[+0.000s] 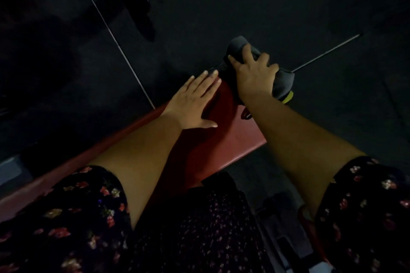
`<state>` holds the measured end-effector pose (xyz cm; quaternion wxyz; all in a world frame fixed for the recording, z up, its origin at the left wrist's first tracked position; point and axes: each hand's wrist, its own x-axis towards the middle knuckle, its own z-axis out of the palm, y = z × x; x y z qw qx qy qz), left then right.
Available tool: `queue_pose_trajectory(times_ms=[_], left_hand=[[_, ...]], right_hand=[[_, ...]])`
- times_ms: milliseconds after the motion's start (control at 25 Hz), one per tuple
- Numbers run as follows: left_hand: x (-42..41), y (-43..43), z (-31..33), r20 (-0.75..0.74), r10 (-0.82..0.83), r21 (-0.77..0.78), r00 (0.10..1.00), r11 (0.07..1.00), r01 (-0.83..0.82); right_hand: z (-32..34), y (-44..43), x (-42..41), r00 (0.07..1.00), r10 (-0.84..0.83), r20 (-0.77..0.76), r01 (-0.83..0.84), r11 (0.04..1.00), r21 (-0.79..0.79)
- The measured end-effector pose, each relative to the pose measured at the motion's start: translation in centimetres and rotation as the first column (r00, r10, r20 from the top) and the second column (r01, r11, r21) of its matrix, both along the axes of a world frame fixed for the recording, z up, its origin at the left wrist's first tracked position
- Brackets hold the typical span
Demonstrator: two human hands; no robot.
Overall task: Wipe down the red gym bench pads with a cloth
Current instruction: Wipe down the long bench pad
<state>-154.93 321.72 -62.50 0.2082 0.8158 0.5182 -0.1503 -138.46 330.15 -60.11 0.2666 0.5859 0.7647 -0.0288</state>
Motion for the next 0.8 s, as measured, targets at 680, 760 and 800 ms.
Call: queue_pose_trajectory(times_ms=[680,760,800], left_hand=[[6.5,0.2,2.0,-0.154,-0.298,-0.127,0.942,0.952,0.280],[6.4,0.5,2.6,-0.039,-0.392,-0.097,0.919,0.917,0.387],[6.1,0.7,2.8,0.013,-0.407,-0.042,0.913,0.912,0.407]], right_hand=[[1.6,0.7,6.4,0.612,-0.756,-0.232,0.660,0.649,-0.377],[1.9,-0.8,7.5,0.621,-0.757,-0.201,0.669,0.646,-0.367],[2.0,-1.5,7.9,0.632,-0.752,-0.188,0.666,0.651,-0.365]])
